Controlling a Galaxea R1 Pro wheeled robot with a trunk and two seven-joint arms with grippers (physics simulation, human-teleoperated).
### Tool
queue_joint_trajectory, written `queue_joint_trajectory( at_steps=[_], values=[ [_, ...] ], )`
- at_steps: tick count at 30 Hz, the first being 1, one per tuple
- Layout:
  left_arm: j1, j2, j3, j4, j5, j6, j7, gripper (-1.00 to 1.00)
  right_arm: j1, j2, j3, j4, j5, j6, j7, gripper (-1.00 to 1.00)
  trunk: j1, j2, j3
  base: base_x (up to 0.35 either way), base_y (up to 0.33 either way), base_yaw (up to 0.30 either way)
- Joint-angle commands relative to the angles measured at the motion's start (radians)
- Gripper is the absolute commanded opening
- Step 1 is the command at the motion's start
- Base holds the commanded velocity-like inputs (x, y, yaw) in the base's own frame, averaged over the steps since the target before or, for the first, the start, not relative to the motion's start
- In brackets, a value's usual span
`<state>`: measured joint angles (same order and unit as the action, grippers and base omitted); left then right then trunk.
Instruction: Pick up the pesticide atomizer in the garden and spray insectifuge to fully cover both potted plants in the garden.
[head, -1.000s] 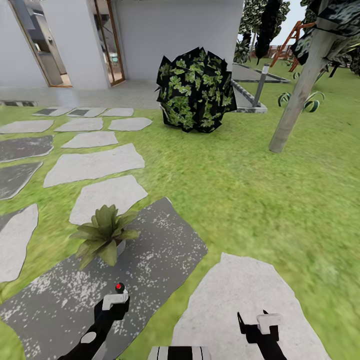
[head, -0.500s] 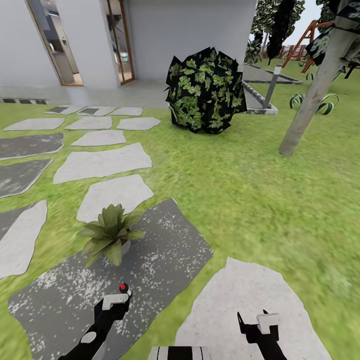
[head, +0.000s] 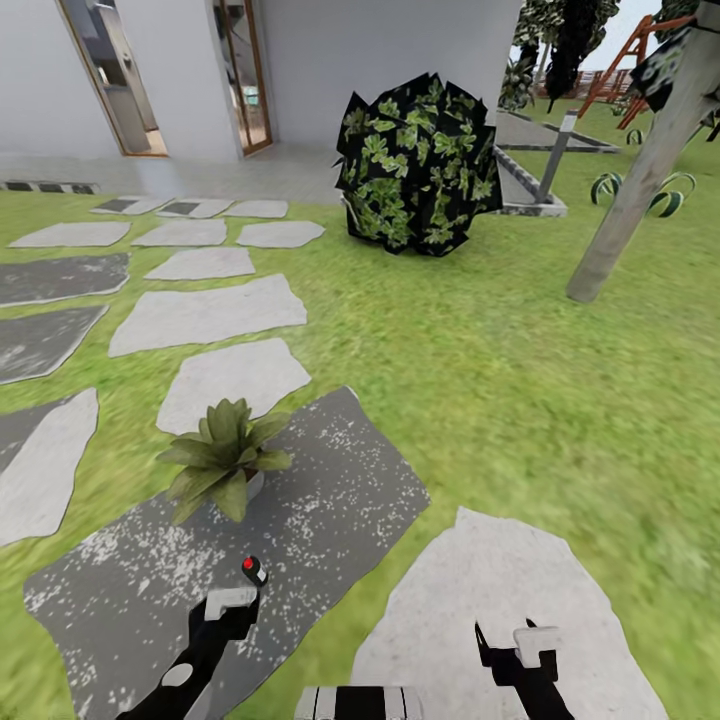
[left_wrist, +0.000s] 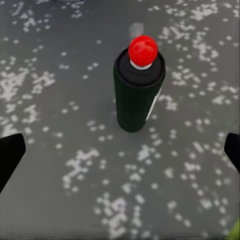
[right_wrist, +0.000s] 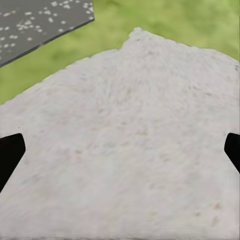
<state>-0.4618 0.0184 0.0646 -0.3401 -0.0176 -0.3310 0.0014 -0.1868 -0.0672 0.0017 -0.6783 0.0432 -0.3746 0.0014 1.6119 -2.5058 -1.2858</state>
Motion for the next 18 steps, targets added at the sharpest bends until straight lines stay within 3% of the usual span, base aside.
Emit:
queue_joint_trajectory(
  at_steps=[1, 11, 18],
  values=[
    [0.000, 0.000, 0.003, 0.001, -0.002, -0.003, 0.000, 1.00, 0.000, 0.000, 0.000, 0.000, 0.004, -0.003, 0.000, 1.00, 0.000, -0.001, -0.005, 0.000, 0.000, 0.005],
    [0.000, -0.001, 0.003, 0.001, -0.002, -0.003, 0.000, 1.00, 0.000, 0.000, 0.000, 0.000, 0.003, -0.003, 0.000, 1.00, 0.005, -0.003, -0.051, 0.000, 0.000, 0.001],
    [-0.001, -0.001, 0.003, 0.001, -0.002, -0.003, 0.000, 1.00, 0.000, 0.000, 0.000, 0.000, 0.003, -0.003, 0.000, 1.00, 0.005, -0.003, -0.061, 0.000, 0.000, 0.000]
  ],
)
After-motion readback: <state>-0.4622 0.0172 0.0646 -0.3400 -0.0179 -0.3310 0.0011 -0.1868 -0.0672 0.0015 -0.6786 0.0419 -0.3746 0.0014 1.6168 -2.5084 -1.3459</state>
